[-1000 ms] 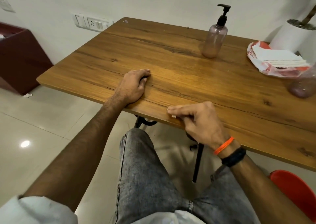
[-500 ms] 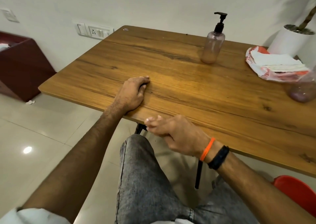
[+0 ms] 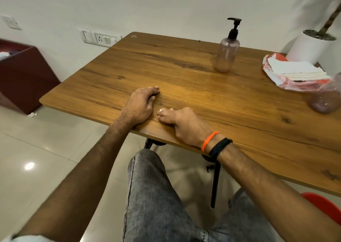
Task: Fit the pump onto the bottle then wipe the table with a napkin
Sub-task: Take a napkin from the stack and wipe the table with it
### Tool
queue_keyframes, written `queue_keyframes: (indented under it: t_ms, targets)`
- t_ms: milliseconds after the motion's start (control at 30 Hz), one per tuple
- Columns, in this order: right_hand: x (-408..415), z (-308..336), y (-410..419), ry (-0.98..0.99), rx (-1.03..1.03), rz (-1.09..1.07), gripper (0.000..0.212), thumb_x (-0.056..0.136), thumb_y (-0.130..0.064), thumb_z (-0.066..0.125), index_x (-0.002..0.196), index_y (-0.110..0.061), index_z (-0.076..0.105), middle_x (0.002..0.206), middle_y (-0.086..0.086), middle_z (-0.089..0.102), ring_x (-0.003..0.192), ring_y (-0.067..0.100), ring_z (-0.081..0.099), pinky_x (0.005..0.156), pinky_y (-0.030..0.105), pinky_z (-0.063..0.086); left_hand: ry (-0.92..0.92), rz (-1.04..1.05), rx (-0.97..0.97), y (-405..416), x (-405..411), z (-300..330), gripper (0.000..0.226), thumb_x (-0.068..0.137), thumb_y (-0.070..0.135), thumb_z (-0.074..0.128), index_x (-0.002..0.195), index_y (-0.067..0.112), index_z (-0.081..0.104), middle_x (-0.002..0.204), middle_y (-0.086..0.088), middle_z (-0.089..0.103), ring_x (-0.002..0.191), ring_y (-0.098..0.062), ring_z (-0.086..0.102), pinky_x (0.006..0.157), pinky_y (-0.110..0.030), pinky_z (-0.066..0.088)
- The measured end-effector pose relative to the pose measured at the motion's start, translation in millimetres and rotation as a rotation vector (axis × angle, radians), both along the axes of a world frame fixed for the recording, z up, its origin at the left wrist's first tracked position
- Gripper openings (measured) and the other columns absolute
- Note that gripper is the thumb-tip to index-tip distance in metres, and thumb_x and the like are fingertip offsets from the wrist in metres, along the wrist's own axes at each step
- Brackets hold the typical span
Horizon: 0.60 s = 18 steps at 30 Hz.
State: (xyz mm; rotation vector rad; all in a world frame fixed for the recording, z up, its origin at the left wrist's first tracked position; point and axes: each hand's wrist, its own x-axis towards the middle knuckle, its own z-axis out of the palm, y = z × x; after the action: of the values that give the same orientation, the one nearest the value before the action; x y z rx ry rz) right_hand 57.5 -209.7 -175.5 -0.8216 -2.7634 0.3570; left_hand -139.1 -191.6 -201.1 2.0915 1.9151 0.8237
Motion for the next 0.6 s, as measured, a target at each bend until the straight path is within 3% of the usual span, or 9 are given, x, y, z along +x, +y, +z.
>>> queue_keyframes:
  t_ms: [100, 200, 300, 367, 500, 600]
  targets:
    - [13, -3, -18, 0.129, -0.124, 0.186, 0.042, 0.083, 0.015, 0.059, 0.117, -0.007, 0.07, 0.127, 0.007, 0.065, 0.124, 0.014, 0.058, 0.109, 0.03, 0.043, -0.014, 0.007, 0.014, -1, 2, 1, 0.035, 0.097, 0.013, 0.046, 0.13, 0.012, 0.059, 0.142, 0.001, 0.054, 0.133, -0.018, 0.045, 0.11, -0.026, 0.026]
    - [31, 2, -17, 0.264, -0.292, 0.188, 0.042, 0.078, 0.016, 0.06, 0.107, -0.01, 0.075, 0.115, 0.001, 0.071, 0.114, 0.006, 0.064, 0.101, 0.025, 0.05, -0.011, 0.01, 0.018, -1, 3, 1, 0.035, 0.097, 0.012, 0.046, 0.131, 0.012, 0.059, 0.142, 0.001, 0.054, 0.134, -0.017, 0.044, 0.11, -0.024, 0.025]
    - [46, 6, 7, 0.413, -0.331, -0.07, 0.044, 0.082, 0.011, 0.057, 0.109, -0.02, 0.074, 0.116, -0.009, 0.071, 0.115, -0.003, 0.06, 0.102, 0.021, 0.047, -0.017, 0.023, -0.008, 1, 3, 1, 0.036, 0.098, 0.014, 0.046, 0.132, 0.015, 0.057, 0.144, 0.001, 0.052, 0.135, -0.018, 0.043, 0.113, -0.03, 0.025]
    - [50, 6, 35, 0.484, -0.245, -0.315, 0.043, 0.082, 0.009, 0.056, 0.107, -0.022, 0.075, 0.114, -0.01, 0.072, 0.113, -0.003, 0.061, 0.105, 0.023, 0.045, -0.027, 0.025, -0.018, 5, 5, 1, 0.036, 0.097, 0.015, 0.046, 0.132, 0.015, 0.057, 0.144, 0.001, 0.052, 0.135, -0.018, 0.042, 0.115, -0.033, 0.026]
    - [44, 1, 91, 0.378, -0.094, -0.543, 0.041, 0.081, 0.01, 0.053, 0.104, -0.015, 0.076, 0.111, -0.002, 0.073, 0.111, 0.006, 0.064, 0.103, 0.014, 0.041, 0.018, 0.018, -0.018, 14, 8, 0, 0.037, 0.097, 0.015, 0.047, 0.133, 0.012, 0.056, 0.144, -0.004, 0.051, 0.136, -0.021, 0.043, 0.116, -0.035, 0.027]
    - [36, -3, 121, 0.222, -0.073, -0.533, 0.047, 0.079, 0.012, 0.051, 0.113, -0.014, 0.073, 0.12, 0.003, 0.07, 0.117, 0.015, 0.062, 0.107, 0.02, 0.041, 0.039, 0.005, -0.001, 19, 7, -2, 0.037, 0.097, 0.015, 0.046, 0.133, 0.011, 0.056, 0.143, -0.006, 0.052, 0.135, -0.023, 0.044, 0.115, -0.034, 0.027]
